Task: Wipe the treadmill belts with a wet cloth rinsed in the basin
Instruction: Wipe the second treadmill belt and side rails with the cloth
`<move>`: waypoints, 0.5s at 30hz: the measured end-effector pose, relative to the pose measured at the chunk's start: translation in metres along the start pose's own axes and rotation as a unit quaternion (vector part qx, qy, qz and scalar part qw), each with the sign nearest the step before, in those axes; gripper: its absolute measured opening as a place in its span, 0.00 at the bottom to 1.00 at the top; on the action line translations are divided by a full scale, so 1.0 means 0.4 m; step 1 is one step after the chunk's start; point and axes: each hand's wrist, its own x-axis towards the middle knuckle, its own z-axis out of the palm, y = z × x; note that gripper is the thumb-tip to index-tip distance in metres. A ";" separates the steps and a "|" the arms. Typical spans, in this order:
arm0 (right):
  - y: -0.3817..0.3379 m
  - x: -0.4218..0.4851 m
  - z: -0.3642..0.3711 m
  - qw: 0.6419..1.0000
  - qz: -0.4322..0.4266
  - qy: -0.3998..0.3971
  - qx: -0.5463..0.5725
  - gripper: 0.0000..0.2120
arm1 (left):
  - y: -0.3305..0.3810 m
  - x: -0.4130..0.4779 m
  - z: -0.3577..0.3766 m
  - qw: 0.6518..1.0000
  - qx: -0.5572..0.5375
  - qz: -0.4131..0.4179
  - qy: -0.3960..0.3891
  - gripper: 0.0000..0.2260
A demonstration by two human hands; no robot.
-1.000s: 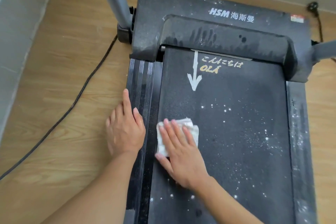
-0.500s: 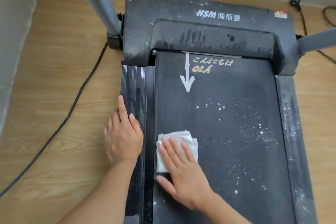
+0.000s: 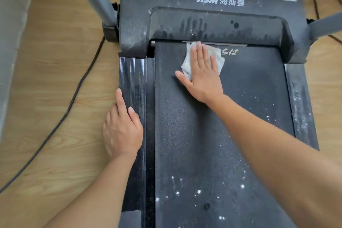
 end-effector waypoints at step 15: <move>0.057 0.000 -0.034 0.996 0.078 0.024 0.019 0.47 | 0.009 -0.001 -0.001 1.000 -0.008 -0.006 -0.002 0.28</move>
